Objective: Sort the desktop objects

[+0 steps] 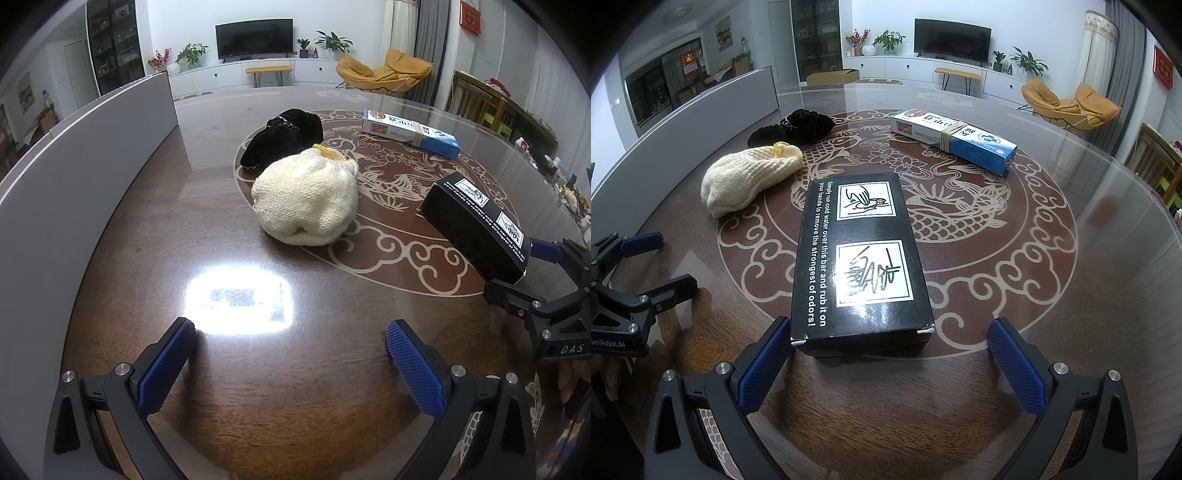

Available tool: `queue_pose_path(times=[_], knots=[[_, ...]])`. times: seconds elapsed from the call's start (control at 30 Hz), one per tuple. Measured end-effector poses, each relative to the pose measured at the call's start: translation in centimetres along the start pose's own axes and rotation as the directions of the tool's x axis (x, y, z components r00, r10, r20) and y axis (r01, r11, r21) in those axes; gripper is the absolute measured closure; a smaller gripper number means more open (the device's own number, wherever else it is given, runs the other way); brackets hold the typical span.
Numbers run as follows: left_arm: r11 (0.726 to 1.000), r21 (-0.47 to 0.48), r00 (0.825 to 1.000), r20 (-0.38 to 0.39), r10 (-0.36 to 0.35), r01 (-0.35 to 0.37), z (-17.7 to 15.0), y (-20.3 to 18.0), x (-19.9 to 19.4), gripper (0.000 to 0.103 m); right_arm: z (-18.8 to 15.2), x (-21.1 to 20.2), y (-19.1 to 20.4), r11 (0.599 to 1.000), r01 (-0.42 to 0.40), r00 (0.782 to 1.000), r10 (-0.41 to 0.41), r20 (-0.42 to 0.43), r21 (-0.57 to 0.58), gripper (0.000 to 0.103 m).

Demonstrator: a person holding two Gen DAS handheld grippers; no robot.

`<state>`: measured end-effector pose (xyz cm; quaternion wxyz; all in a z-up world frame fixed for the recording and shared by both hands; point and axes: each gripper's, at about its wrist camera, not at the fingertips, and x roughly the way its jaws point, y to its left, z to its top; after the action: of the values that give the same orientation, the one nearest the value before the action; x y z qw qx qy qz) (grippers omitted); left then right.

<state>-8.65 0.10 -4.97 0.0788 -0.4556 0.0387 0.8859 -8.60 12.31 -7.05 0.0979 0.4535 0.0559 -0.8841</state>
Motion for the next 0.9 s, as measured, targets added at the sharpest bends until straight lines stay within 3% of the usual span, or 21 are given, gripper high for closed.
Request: queue_pose_path(times=[0.13, 0.3, 0.37, 0.47, 0.6, 0.63, 0.67, 0.7, 0.77, 0.83, 0.9], knots=[[1.000, -0.017, 1.000, 0.016, -0.022, 0.022, -0.3, 0.2, -0.4, 0.000, 0.0, 0.0, 0.0, 1.000, 0.000, 1.000, 0.000, 0.000, 0.000, 0.000], [0.999, 0.026, 1.000, 0.000, 0.029, -0.029, -0.1, -0.6, -0.3, 0.000, 0.0, 0.0, 0.0, 1.000, 0.000, 1.000, 0.000, 0.000, 0.000, 0.000], [0.997, 0.048, 0.998, 0.009, 0.062, -0.062, 1.4, -0.6, -0.1, 0.000, 0.0, 0.0, 0.0, 1.000, 0.000, 1.000, 0.000, 0.000, 0.000, 0.000], [0.994, 0.096, 0.997, 0.058, 0.048, -0.054, 4.6, -0.9, 0.4, 0.000, 0.0, -0.1, -0.1, 1.000, 0.001, 1.000, -0.001, 0.000, 0.000, 0.000], [0.984, 0.171, 0.996, -0.064, 0.068, -0.056, 8.0, -2.6, 4.5, 0.000, 0.0, 0.0, 0.0, 1.000, 0.001, 1.000, -0.001, 0.000, 0.001, 0.000], [0.983, 0.184, 0.997, -0.071, 0.036, -0.022, 8.4, -2.9, 5.2, 0.000, 0.0, 0.0, 0.0, 1.000, 0.001, 1.000, -0.001, 0.000, 0.001, 0.000], [0.983, 0.180, 0.998, -0.066, -0.007, 0.019, 8.4, -3.0, 5.3, 0.008, 0.0, 0.0, 0.0, 1.000, 0.001, 1.000, -0.001, 0.000, 0.001, 0.000], [0.985, 0.162, 0.996, -0.069, -0.049, 0.059, 8.4, -2.8, 5.3, 0.026, 0.0, 0.0, 0.0, 1.000, 0.001, 1.000, -0.001, 0.000, 0.000, 0.000], [0.992, 0.109, 0.997, -0.046, -0.061, 0.066, 8.2, -2.3, 4.5, 0.054, 0.4, 0.2, -0.2, 1.000, -0.013, 0.999, 0.012, -0.036, -0.016, 0.000], [0.994, 0.098, 0.998, -0.050, -0.048, 0.052, 7.1, -2.2, 3.6, 0.056, 1.7, 0.4, -0.6, 0.996, -0.093, 0.989, 0.091, -0.113, -0.016, 0.000], [0.995, 0.094, 0.998, -0.052, -0.040, 0.044, 5.8, -2.2, 2.6, 0.056, 3.3, 0.4, -1.2, 0.989, -0.139, 0.984, 0.142, -0.106, 0.042, 0.001]])
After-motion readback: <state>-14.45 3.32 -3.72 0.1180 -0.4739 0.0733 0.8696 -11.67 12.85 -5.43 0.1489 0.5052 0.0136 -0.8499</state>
